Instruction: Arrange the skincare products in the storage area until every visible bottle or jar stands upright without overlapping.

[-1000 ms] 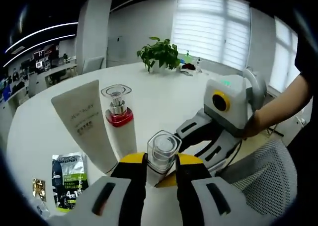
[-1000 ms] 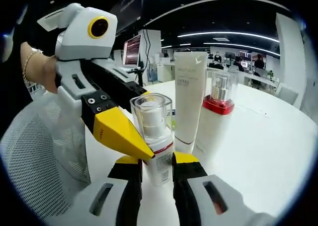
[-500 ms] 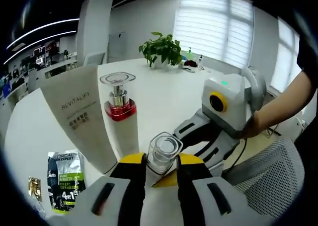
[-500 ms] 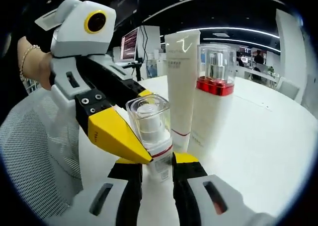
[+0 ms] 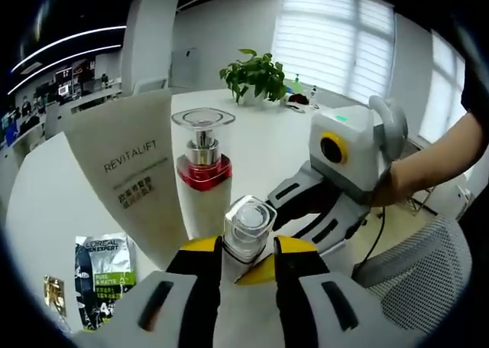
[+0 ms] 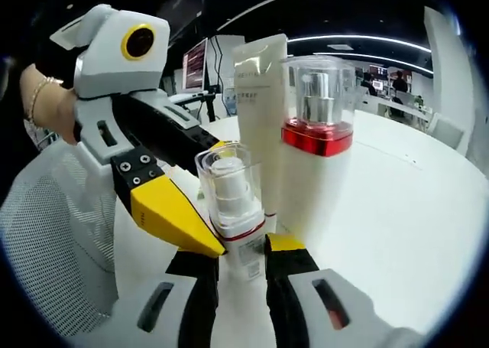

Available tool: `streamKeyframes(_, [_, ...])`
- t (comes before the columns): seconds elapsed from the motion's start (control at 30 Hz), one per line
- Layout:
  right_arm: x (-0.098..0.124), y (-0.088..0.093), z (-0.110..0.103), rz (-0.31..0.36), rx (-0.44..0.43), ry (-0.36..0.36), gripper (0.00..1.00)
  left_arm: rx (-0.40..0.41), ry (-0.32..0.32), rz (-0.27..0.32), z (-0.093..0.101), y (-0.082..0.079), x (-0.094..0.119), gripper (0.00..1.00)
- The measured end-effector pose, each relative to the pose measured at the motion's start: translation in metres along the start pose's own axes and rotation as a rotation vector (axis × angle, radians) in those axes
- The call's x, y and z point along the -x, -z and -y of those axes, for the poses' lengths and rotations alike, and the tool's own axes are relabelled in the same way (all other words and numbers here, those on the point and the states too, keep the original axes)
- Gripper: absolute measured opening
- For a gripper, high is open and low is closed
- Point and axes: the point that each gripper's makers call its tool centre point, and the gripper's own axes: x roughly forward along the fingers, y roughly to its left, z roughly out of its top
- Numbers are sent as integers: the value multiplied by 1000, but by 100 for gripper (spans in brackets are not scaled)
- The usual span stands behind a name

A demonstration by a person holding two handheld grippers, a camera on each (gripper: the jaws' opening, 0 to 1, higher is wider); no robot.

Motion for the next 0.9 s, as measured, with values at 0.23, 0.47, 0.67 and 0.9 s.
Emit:
streamKeyframes(0.23, [-1, 0, 4, -4, 1, -11, 23, -7, 3, -2, -3, -3, -5, 20])
streamKeyframes(0.47, [-1, 0, 3, 1, -14, -14, 23, -9, 6, -7, -5, -1, -5, 20])
streamKeyframes(0.67, [0, 5, 3, -15, -42, -1, 24, -14, 12, -15, -4, 1, -7, 21])
streamKeyframes(0.9, [9, 11, 5, -31, -67, 22, 30, -12, 14, -25, -3, 4, -5, 28])
